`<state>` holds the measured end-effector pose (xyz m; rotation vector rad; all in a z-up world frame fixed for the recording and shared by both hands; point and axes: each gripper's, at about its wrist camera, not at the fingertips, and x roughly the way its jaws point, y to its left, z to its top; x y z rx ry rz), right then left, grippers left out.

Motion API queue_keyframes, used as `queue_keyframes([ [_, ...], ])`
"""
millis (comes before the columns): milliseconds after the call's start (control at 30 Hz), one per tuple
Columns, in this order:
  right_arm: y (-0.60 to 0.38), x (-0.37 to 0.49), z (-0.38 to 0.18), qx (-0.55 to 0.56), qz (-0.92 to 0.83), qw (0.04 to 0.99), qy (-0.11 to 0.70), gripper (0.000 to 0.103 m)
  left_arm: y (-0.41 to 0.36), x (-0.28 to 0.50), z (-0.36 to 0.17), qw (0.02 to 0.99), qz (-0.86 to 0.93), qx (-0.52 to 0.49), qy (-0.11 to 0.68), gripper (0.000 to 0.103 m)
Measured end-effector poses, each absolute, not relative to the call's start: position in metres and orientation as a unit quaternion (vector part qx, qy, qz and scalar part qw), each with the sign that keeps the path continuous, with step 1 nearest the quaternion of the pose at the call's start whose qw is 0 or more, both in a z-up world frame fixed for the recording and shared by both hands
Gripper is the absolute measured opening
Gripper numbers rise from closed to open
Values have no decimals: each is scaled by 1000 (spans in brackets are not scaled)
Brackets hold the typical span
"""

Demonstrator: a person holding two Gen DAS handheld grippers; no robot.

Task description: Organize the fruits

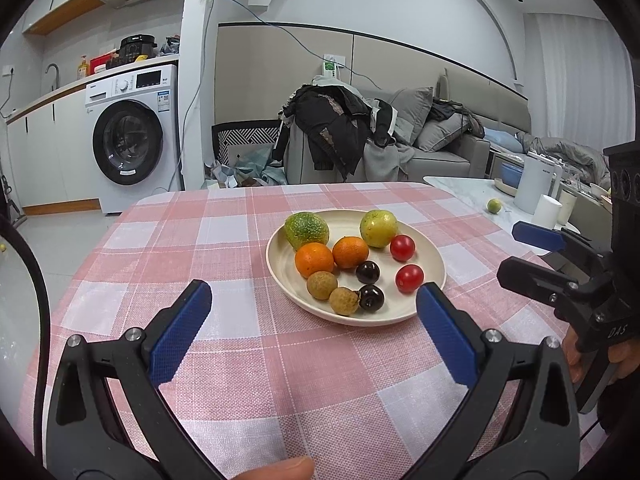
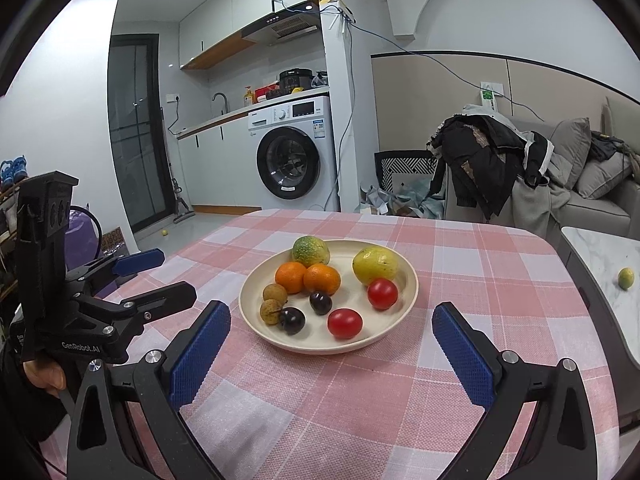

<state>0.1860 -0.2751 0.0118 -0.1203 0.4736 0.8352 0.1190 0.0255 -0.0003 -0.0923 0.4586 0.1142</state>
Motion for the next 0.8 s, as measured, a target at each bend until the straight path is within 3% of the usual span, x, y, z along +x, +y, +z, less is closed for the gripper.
queue_keyframes([
  [800, -275, 186, 12, -59, 402, 885, 228, 103, 27, 120, -1, 971, 57, -46, 226, 102],
])
